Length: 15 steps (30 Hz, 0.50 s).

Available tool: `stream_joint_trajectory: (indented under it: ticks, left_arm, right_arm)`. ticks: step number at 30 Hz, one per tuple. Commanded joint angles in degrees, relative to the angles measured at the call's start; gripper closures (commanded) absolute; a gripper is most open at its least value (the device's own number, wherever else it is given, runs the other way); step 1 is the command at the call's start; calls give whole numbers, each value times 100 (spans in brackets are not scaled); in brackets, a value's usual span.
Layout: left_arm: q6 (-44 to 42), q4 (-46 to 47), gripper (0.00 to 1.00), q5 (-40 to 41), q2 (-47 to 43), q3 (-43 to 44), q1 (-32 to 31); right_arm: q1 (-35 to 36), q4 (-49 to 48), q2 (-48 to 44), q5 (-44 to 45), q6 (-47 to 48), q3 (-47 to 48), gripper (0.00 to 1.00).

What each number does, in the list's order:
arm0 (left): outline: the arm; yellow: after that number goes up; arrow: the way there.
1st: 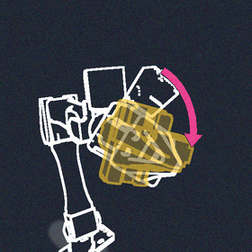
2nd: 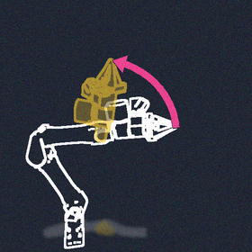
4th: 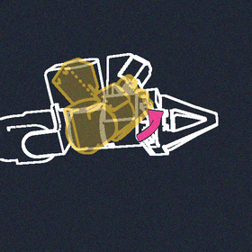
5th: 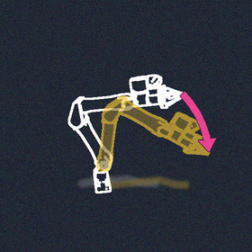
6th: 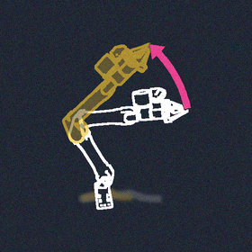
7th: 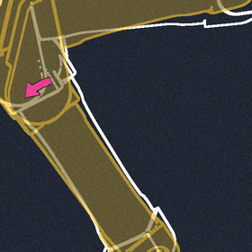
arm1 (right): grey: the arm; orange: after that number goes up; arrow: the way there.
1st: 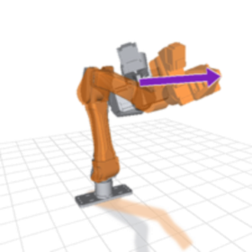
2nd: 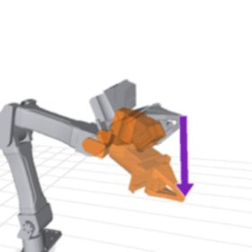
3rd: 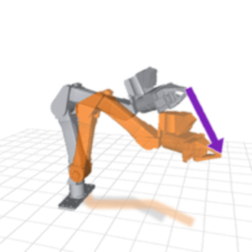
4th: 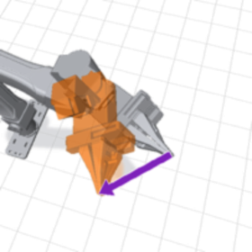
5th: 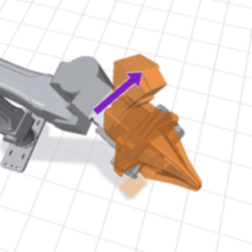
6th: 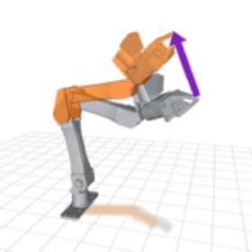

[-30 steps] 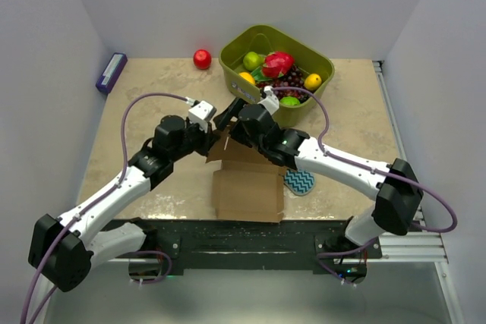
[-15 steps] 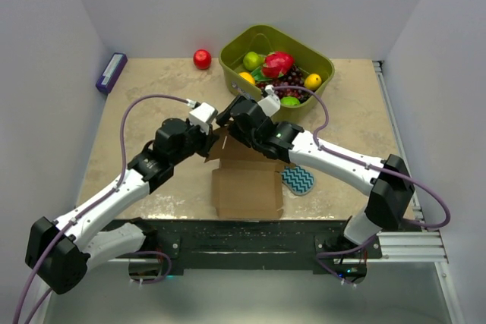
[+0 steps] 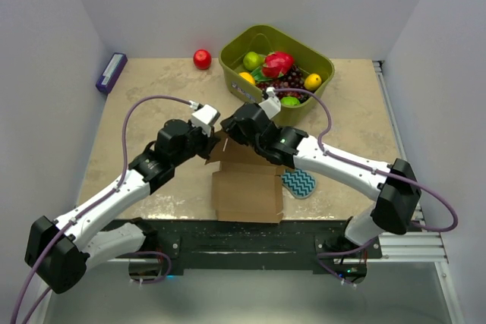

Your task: Fold the paper box

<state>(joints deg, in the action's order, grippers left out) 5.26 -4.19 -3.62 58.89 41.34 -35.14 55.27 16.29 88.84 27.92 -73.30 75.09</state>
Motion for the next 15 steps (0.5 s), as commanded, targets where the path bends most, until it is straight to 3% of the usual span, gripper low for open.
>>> stream_joint_trajectory:
  ticks: [1,10,15]
  left_arm:
    - [-95,225,100,98,-141,-3,7]
    - [-95,208,100,151,-185,-3,7]
    - [-165,287,100,-235,-194,-38,7]
  right_arm:
    - [-86,102,-209,521,202,-214,79]
    - [-86,286,-428,855,342,-504,84]
    - [-86,85,-437,1302,640,-635,84]
